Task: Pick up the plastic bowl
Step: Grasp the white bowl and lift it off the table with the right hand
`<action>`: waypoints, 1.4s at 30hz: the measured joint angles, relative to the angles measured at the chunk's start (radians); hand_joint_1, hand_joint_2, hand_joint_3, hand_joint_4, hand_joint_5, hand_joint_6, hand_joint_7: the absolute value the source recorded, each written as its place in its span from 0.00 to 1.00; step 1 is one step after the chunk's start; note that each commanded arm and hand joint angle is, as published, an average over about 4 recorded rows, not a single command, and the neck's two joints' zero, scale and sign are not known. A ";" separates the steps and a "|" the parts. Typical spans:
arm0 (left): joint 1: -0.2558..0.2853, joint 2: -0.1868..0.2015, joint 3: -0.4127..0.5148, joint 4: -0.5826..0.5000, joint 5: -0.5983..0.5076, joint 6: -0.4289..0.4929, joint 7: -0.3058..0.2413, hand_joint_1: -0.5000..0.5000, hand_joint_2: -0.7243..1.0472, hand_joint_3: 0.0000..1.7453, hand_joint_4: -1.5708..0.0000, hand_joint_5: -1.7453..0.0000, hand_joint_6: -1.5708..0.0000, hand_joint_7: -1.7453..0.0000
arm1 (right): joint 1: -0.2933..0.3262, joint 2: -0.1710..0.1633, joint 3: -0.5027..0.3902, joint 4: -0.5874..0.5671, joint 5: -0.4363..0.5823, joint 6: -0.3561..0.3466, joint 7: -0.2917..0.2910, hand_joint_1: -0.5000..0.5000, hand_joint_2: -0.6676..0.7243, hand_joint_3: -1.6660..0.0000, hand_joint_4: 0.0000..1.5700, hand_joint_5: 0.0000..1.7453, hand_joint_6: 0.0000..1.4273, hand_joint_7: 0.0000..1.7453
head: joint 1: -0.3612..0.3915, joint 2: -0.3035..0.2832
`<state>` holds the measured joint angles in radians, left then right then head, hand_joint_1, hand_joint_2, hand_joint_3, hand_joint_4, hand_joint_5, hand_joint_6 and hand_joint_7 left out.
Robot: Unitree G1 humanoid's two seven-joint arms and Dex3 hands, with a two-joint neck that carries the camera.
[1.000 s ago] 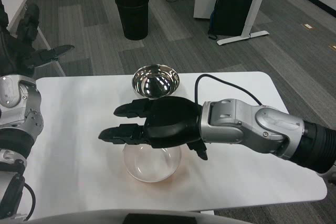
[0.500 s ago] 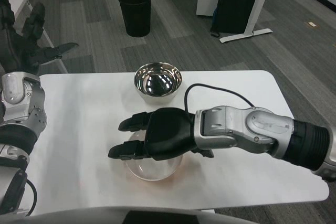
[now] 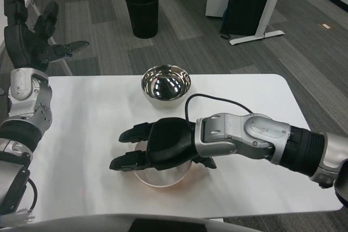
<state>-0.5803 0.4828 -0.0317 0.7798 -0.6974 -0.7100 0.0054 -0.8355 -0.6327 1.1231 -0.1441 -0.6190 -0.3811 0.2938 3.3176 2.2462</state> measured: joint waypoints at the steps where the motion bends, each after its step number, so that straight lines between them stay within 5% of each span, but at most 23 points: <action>1: 0.000 0.000 0.000 0.000 0.000 0.000 0.000 0.00 0.54 0.00 1.00 1.00 1.00 1.00 | -0.002 0.000 0.001 0.003 0.005 0.000 0.000 0.08 0.26 0.52 0.00 0.33 0.00 0.06 | 0.001 -0.001; 3: 0.000 0.000 0.000 0.000 -0.001 0.000 0.000 0.00 0.53 0.00 1.00 1.00 1.00 1.00 | -0.007 0.000 0.001 0.007 0.014 0.000 -0.004 0.08 0.15 0.21 0.00 0.78 0.00 0.12 | 0.004 -0.002; 6: 0.000 0.000 0.000 0.000 -0.003 0.000 0.000 0.00 0.50 0.00 1.00 1.00 1.00 1.00 | -0.015 0.001 0.002 0.008 0.018 0.000 -0.008 0.06 0.07 0.07 0.09 0.97 0.00 0.34 | 0.008 -0.001; 9: 0.000 0.000 0.000 0.000 -0.007 0.000 0.000 0.00 0.50 0.03 1.00 1.00 1.00 1.00 | -0.017 0.003 0.004 0.011 0.020 0.000 -0.011 0.06 0.02 0.05 0.40 0.89 0.00 0.74 | 0.011 0.003; 10: 0.000 0.000 0.000 0.000 -0.009 0.000 0.000 0.00 0.51 0.03 1.00 1.00 1.00 1.00 | -0.017 0.004 0.004 0.012 0.021 0.000 -0.014 0.06 0.02 0.06 0.58 0.81 0.00 0.85 | 0.012 0.007; 13: 0.000 0.000 0.000 0.000 -0.017 0.000 0.000 0.00 0.51 0.00 1.00 1.00 1.00 1.00 | -0.017 0.005 0.004 0.017 0.031 -0.001 -0.025 0.05 0.05 0.10 0.93 0.62 0.00 0.92 | 0.015 0.024; 15: 0.001 0.000 0.000 0.000 -0.023 0.000 0.000 0.00 0.53 0.00 1.00 1.00 1.00 1.00 | -0.017 0.005 0.004 0.020 0.035 -0.002 -0.028 0.05 0.05 0.12 0.99 0.57 0.05 0.92 | 0.015 0.036; 25: 0.014 -0.002 0.014 -0.010 -0.028 0.000 0.000 0.00 0.55 0.00 1.00 1.00 1.00 1.00 | 0.025 -0.029 -0.107 -0.028 0.025 0.002 -0.029 0.06 0.05 0.14 1.00 0.50 0.12 0.92 | 0.010 0.067; 36: 0.043 -0.009 0.044 -0.025 -0.029 0.000 -0.001 0.00 0.55 0.00 1.00 1.00 1.00 1.00 | 0.152 -0.068 -0.505 -0.267 0.066 0.178 0.021 0.05 0.05 0.14 1.00 0.44 0.19 0.91 | -0.023 0.142; 42: 0.043 -0.009 0.055 -0.024 -0.028 0.000 -0.002 0.00 0.55 0.00 1.00 1.00 1.00 1.00 | 0.202 -0.028 -0.759 -0.317 0.071 0.182 0.069 0.07 0.05 0.14 0.99 0.44 0.23 0.88 | -0.086 0.212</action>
<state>-0.5368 0.4735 0.0228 0.7556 -0.7255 -0.7101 0.0035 -0.6338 -0.6607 0.3637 -0.4609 -0.5476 -0.1992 0.3630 3.2315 2.4583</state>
